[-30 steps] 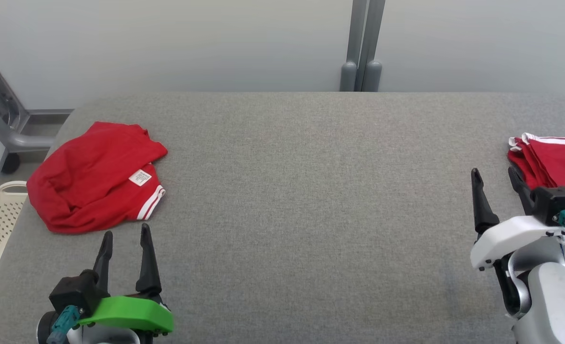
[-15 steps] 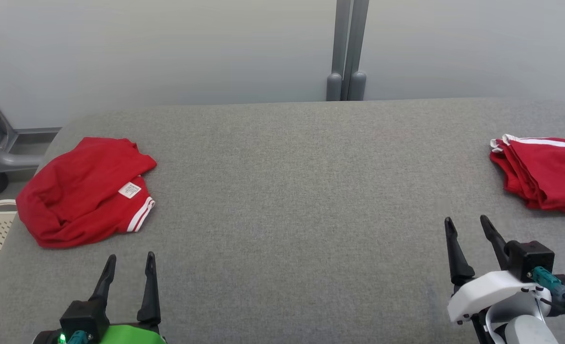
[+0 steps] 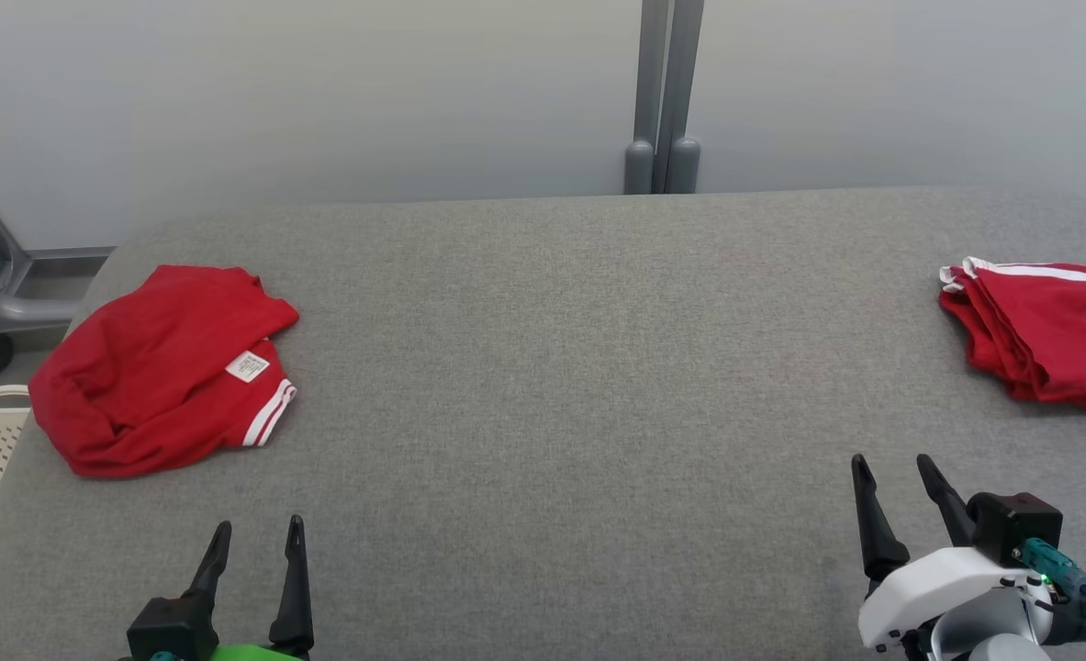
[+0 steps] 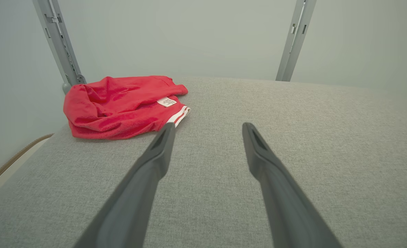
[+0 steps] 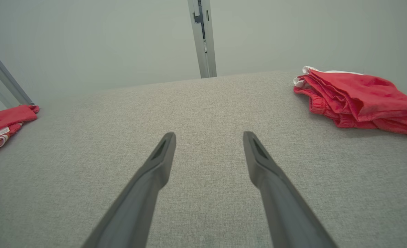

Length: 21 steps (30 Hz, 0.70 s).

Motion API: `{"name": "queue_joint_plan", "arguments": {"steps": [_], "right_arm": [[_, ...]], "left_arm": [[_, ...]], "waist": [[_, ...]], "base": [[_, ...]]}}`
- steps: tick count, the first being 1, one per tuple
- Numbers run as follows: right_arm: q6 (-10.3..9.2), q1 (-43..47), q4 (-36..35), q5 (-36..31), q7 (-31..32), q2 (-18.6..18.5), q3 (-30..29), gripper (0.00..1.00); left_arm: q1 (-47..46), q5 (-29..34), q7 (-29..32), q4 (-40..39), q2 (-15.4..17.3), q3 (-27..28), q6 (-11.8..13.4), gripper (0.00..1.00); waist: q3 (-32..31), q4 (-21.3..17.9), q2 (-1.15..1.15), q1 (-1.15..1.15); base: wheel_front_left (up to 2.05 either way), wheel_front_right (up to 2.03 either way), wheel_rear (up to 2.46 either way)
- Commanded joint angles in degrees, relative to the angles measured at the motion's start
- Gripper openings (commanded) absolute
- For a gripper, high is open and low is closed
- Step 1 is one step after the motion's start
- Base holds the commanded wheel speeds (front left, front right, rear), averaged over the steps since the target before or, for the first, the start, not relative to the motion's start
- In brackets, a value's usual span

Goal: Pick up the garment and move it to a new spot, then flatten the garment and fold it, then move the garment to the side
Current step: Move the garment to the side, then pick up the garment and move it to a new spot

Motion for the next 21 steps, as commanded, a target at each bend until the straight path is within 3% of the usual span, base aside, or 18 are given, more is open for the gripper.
{"name": "queue_joint_plan", "arguments": {"steps": [1, 14, 21], "right_arm": [[-0.09, 0.0, 0.1, 0.3, -0.5, -0.1, 0.1, 1.0], [-0.09, 1.0, 0.8, 1.0, -0.9, -0.1, 1.3, 1.0], [-0.09, 1.2, 1.1, 2.1, -1.7, -0.1, 3.8, 1.0]], "left_arm": [[0.4, 0.2, -0.2, 0.0, 0.0, 0.1, -0.3, 1.0], [0.1, 0.6, -0.2, 0.2, 0.7, 0.4, -0.8, 1.0], [1.1, 1.0, -0.1, 0.5, 1.7, 0.4, -0.8, 1.0]], "waist": [[0.1, 0.2, 0.0, 0.0], [-0.1, 4.3, 0.0, 0.0], [-0.8, 10.6, 0.0, 0.0]], "base": [[0.0, 0.0, 0.0], [0.0, 0.0, 0.0], [0.0, 0.0, 0.0]]}}
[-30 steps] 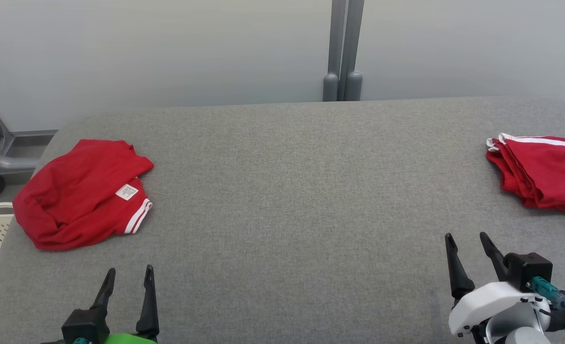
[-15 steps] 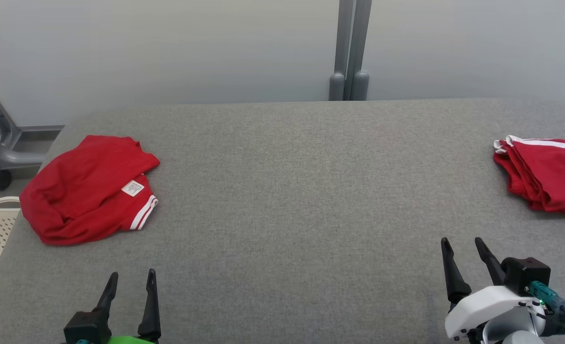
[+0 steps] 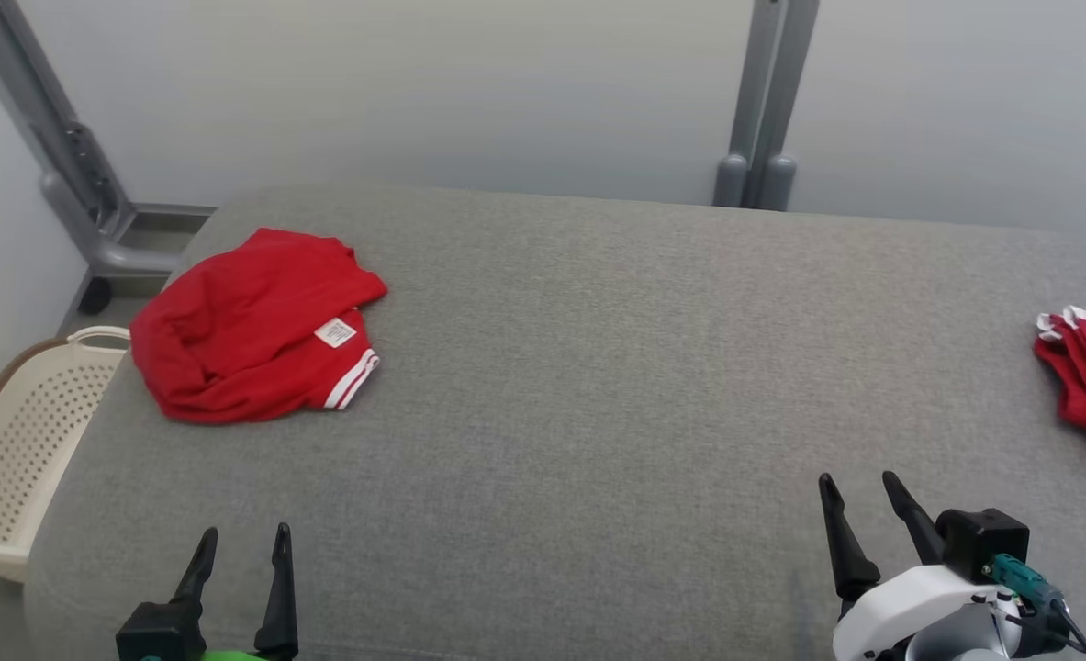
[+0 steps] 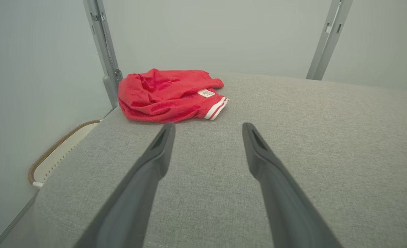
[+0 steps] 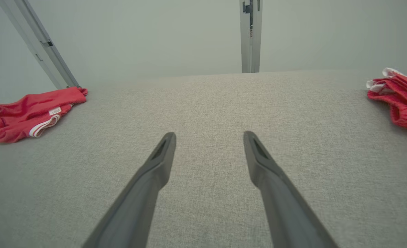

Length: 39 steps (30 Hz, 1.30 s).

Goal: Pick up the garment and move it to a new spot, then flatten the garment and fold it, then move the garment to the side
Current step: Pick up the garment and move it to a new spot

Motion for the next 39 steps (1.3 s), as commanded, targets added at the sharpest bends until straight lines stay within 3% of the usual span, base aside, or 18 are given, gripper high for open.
{"name": "queue_joint_plan", "arguments": {"steps": [1, 12, 20, 29, 39], "right_arm": [[-0.09, 0.4, 0.3, 0.6, -0.3, -0.1, 0.4, 1.0], [-0.08, -0.5, 1.9, 1.7, -1.5, -0.1, 3.6, 1.0], [-0.08, -1.1, 2.6, 2.0, -1.9, -0.2, 5.2, 1.0], [-0.08, -1.3, 3.4, 2.4, -1.9, -0.2, 5.6, 1.0], [-0.08, -5.0, 0.4, -1.4, 1.3, -0.2, 7.1, 1.0]], "left_arm": [[1.0, 0.4, 0.0, 0.1, 0.7, 0.1, -0.3, 1.0], [2.3, 0.0, 1.8, -1.7, 2.5, -0.3, -0.1, 1.0], [2.7, -1.0, 1.7, -0.9, 2.7, -0.4, -0.4, 1.0], [0.8, -2.6, 2.7, -1.6, 2.1, -0.8, -0.6, 1.0], [-12.4, -3.6, 7.8, 6.4, 3.0, -5.6, -3.8, 1.0]], "waist": [[-0.5, 4.0, 0.0, 0.0], [-0.3, 14.7, 0.0, 0.0], [0.1, 18.1, 0.0, 0.0], [0.4, 17.9, 0.0, 0.0], [7.5, 11.8, 0.0, 0.0]], "base": [[0.0, 0.0, 0.0], [0.0, 0.0, 0.0], [0.0, 0.0, 0.0], [0.0, 0.0, 0.0], [0.0, 0.0, 0.0]]}}
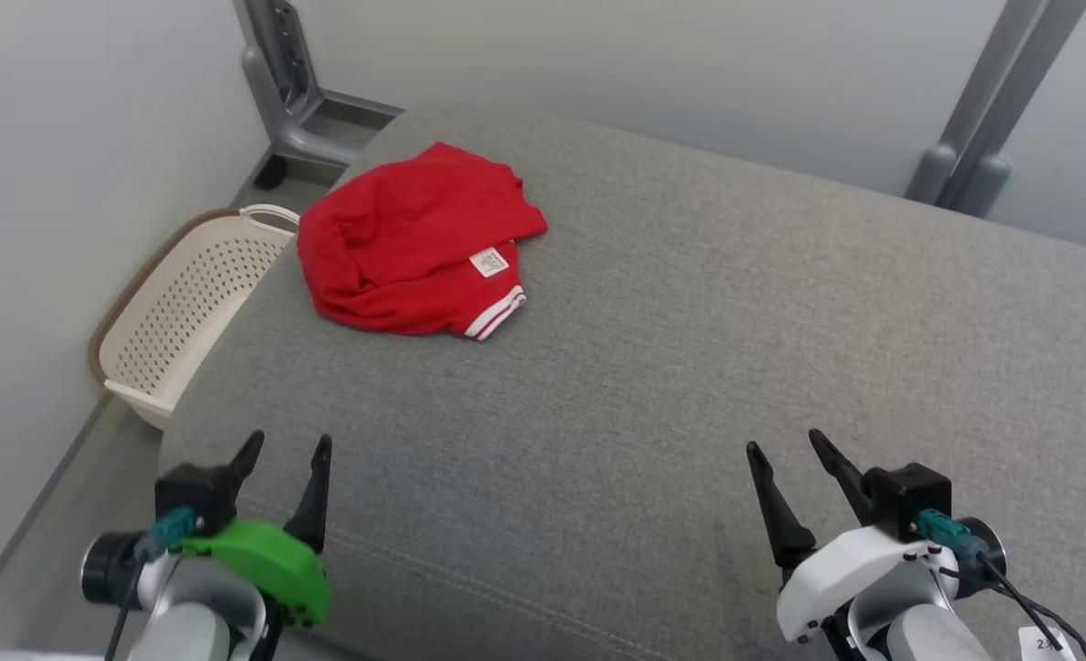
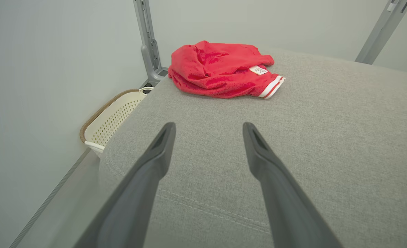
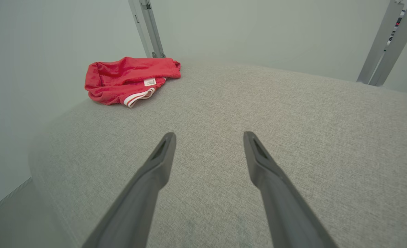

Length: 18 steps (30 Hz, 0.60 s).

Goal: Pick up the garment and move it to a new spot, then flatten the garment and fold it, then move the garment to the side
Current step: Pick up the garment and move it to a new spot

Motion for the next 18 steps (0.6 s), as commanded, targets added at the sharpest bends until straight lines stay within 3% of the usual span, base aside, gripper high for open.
{"name": "queue_joint_plan", "arguments": {"steps": [1, 12, 18], "right_arm": [[-0.07, -0.7, -0.8, -1.0, 0.7, -0.2, 0.3, 1.0], [-0.07, -2.9, -10.2, -6.1, 6.1, -1.0, 3.2, 1.0], [-0.07, -2.2, -15.1, -6.4, 7.5, -2.1, 2.0, 1.0]], "left_arm": [[-3.8, -0.5, 0.9, 1.6, 0.1, -0.7, -0.4, 1.0], [-27.4, -1.6, 8.9, 16.3, 3.0, -6.4, -1.3, 1.0], [-35.1, -5.3, 12.9, 20.1, 4.7, -13.6, -1.2, 1.0]], "waist": [[4.8, -4.3, 0.0, 0.0], [16.1, -12.7, 0.0, 0.0], [20.7, -15.3, 0.0, 0.0]], "base": [[0.0, 0.0, 0.0], [0.0, 0.0, 0.0], [0.0, 0.0, 0.0]]}}
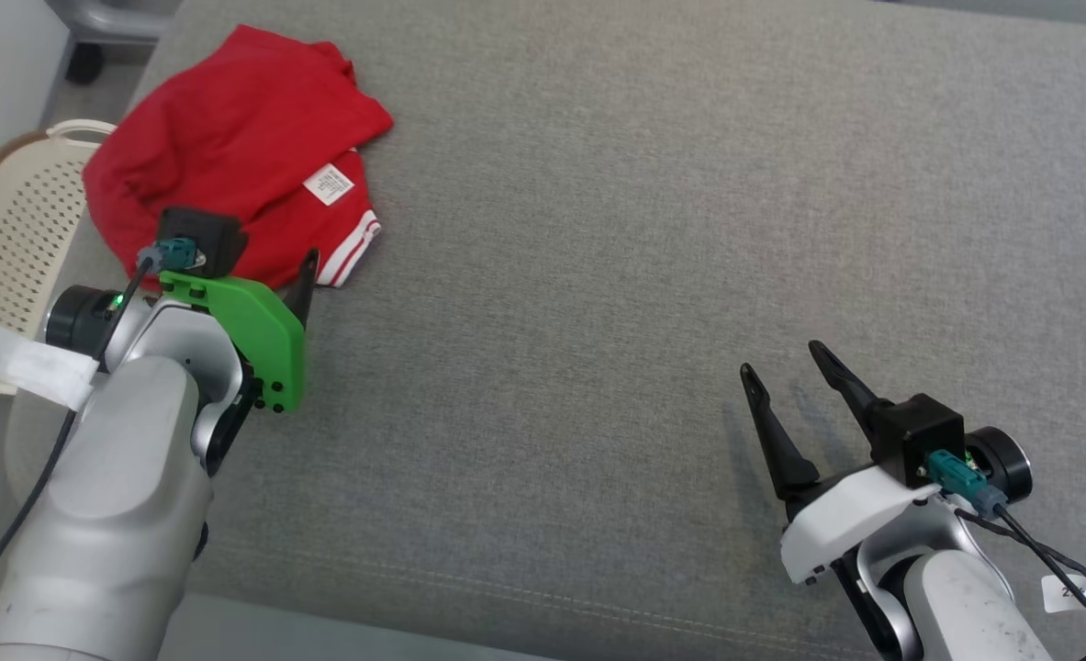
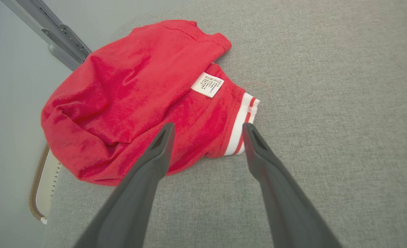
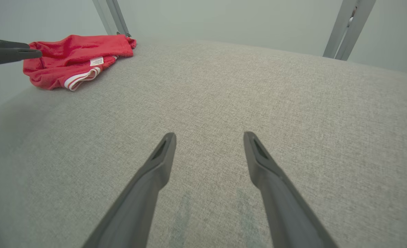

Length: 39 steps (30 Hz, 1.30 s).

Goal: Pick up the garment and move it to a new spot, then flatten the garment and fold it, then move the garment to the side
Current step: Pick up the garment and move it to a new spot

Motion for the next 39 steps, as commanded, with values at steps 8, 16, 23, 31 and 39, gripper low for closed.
{"name": "queue_joint_plan", "arguments": {"steps": [8, 16, 23, 31, 39], "right_arm": [[-0.07, 0.3, -3.5, -0.6, 0.7, -0.5, -0.4, 1.0], [-0.07, -0.1, -3.0, -0.1, 0.5, -0.3, 0.7, 1.0], [-0.07, 0.4, -0.9, 0.5, -0.5, 0.1, 1.1, 1.0], [-0.07, 1.2, 2.5, 1.4, -2.3, 1.0, 1.5, 1.0], [-0.07, 2.1, 6.1, 3.1, -4.6, 1.6, 1.4, 1.0]], "left_arm": [[-7.0, -3.5, 2.7, 7.2, 2.7, -4.5, 0.0, 1.0], [-9.6, -3.9, 4.2, 14.9, 2.3, -4.6, 2.4, 0.34], [-10.5, -4.0, 1.5, 17.5, 1.6, -4.7, 3.8, 0.0], [-13.4, -3.3, -3.6, 15.1, 0.9, -5.5, 3.4, 0.0], [-17.1, -1.6, -5.6, 7.9, -0.1, -7.6, 2.9, 0.0]], "waist": [[8.3, -7.3, 0.0, 0.0], [8.2, -8.7, 0.0, 0.0], [5.1, -8.5, 0.0, 0.0], [-1.3, -8.9, 0.0, 0.0], [-7.9, -13.0, 0.0, 0.0]], "base": [[0.0, 0.0, 0.0], [0.0, 0.0, 0.0], [0.0, 0.0, 0.0], [0.0, 0.0, 0.0], [0.0, 0.0, 0.0]]}}
